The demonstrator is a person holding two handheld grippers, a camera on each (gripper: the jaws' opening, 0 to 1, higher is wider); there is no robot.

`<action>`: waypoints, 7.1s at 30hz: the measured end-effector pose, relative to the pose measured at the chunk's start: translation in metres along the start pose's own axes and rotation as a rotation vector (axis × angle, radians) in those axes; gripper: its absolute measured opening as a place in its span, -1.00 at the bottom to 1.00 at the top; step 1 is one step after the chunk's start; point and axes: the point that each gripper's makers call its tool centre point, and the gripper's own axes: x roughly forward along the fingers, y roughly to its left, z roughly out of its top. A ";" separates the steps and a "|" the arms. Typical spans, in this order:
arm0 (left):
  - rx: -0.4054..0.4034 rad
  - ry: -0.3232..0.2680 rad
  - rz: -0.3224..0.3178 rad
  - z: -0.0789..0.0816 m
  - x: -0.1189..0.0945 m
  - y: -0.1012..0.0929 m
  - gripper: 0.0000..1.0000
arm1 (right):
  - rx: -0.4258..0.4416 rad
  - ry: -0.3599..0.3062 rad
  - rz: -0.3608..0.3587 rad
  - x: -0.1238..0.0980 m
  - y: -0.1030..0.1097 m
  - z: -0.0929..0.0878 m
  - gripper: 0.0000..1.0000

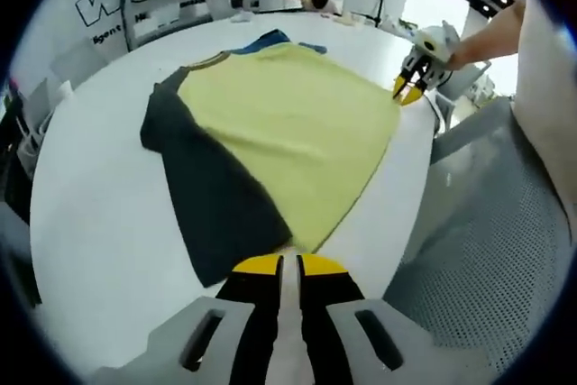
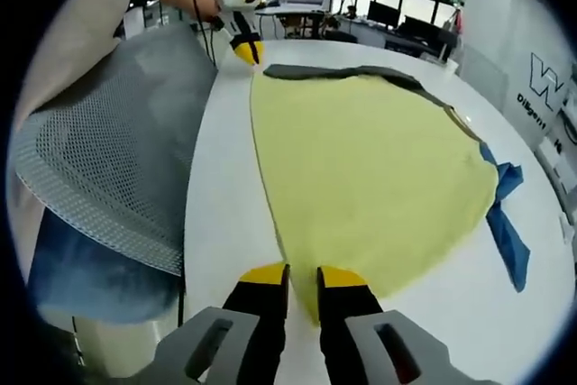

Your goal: Fold the garment on the visible template until the final outline fits inside the template.

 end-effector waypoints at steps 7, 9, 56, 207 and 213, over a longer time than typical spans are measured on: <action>-0.058 -0.014 0.106 0.001 -0.005 0.036 -0.68 | 0.005 -0.024 -0.004 0.002 -0.006 0.010 -0.85; -0.080 -0.014 0.132 0.000 -0.005 0.046 -0.64 | 0.006 -0.024 -0.007 0.003 -0.008 0.011 -0.84; -0.279 0.060 0.203 -0.019 -0.001 0.085 -0.93 | 0.029 -0.044 -0.028 0.012 -0.027 0.025 -0.74; -0.682 0.014 0.351 -0.022 -0.095 0.266 -0.86 | 0.134 -0.125 -0.029 0.027 -0.036 0.055 0.38; -0.565 0.024 0.450 -0.027 -0.101 0.279 -0.87 | 0.134 -0.127 -0.027 0.027 -0.035 0.056 0.38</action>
